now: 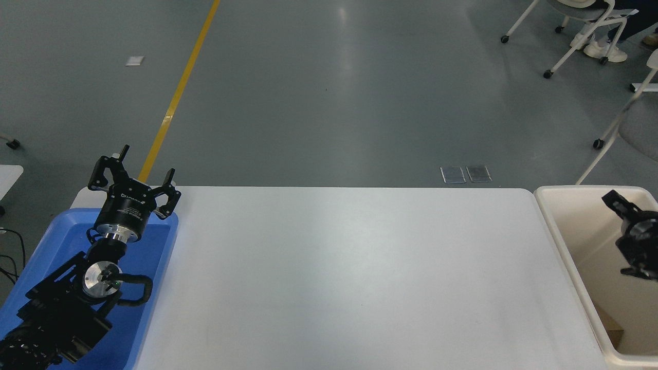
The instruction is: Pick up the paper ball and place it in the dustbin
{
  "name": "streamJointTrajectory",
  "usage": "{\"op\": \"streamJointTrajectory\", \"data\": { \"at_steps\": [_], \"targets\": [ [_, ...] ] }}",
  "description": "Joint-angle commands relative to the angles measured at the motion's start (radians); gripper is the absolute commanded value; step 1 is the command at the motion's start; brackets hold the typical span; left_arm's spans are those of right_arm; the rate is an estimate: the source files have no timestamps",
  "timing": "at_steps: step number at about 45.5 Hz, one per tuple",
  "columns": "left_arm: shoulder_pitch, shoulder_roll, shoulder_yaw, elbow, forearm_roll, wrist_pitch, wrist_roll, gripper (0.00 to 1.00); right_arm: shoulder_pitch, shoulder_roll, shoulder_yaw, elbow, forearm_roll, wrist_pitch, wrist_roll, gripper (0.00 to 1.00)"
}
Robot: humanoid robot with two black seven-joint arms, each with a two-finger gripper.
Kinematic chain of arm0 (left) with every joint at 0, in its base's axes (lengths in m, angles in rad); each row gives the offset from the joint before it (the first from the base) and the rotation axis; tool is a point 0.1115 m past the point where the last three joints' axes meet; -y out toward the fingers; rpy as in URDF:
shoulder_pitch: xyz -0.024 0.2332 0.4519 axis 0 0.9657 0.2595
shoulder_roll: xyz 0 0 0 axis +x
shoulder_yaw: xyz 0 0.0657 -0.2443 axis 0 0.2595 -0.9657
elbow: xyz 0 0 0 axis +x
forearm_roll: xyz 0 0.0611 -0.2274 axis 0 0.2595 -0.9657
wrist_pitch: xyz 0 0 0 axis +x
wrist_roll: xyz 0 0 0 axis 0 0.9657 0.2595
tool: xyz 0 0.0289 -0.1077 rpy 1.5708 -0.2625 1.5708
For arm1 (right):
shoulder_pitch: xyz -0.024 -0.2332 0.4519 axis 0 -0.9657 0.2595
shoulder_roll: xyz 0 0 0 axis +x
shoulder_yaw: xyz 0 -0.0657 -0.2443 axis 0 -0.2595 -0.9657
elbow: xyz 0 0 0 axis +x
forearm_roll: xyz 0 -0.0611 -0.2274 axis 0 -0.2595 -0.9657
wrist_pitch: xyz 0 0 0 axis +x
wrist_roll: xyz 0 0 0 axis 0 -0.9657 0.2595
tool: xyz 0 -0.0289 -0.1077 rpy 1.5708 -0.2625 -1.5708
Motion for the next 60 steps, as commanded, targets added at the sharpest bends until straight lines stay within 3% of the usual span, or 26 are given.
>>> {"op": "streamJointTrajectory", "data": {
  "at_steps": [1,14,37,47,60],
  "targets": [
    [0.0,0.0,0.0,0.001,0.0,-0.001,0.0,0.99,0.382,-0.038,-0.208,0.427,-0.005,0.014,-0.002,1.0],
    [0.0,0.0,0.0,-0.001,0.001,0.001,0.0,0.99,0.729,-0.038,-0.291,0.7,-0.007,0.325,-0.003,1.0],
    [0.0,0.0,0.001,0.001,0.001,0.002,0.0,0.99,1.217,-0.031,-0.388,1.288,-0.014,0.515,-0.003,1.0],
    [0.0,0.0,0.001,0.001,0.001,0.004,0.0,0.99,1.313,-0.014,-0.383,1.369,-0.013,0.612,-0.002,1.0],
    [0.0,0.0,0.001,0.001,0.001,0.004,0.0,0.99,1.318,0.018,-0.375,1.374,-0.013,0.624,-0.002,1.0]
  ]
}}
